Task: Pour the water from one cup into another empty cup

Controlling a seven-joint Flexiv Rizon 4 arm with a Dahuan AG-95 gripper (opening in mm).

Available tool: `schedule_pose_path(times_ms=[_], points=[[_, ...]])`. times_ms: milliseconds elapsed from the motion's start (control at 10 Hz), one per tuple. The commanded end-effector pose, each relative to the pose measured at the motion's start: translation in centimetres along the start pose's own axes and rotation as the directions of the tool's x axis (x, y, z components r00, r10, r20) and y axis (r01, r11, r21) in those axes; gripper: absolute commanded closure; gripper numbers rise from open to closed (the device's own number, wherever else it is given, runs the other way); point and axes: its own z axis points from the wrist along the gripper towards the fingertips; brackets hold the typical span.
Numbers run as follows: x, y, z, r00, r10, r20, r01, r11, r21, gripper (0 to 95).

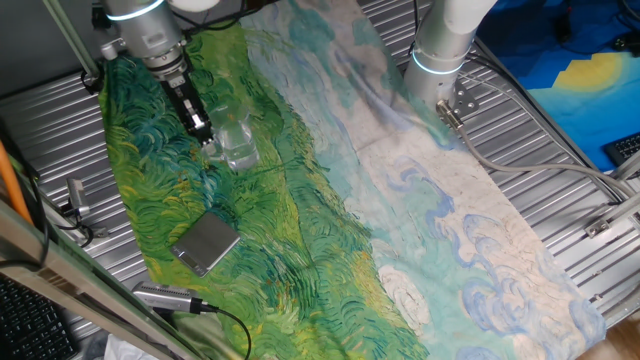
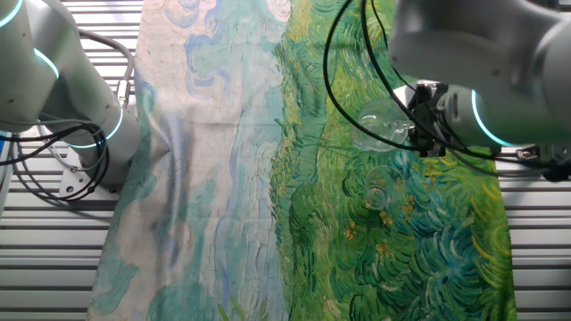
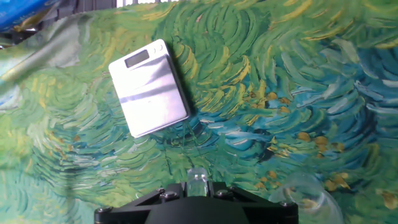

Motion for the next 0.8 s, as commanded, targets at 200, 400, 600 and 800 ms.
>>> schedule_pose_path(times_ms=[200,400,600,800], points=[[-0.06,-0.15,0.43,1.0,-0.004,0.0,0.004,1.0,-0.026,95.0],[-0.19,-0.34,0.74,1.0,-0.002,0.0,0.002,0.999,-0.048,95.0],[-0.23,-0.41,0.87,1.0,0.012,-0.008,-0.012,0.996,-0.083,95.0],[-0.22,-0.44,0.99,1.0,0.016,-0.014,-0.018,0.995,-0.095,95.0]])
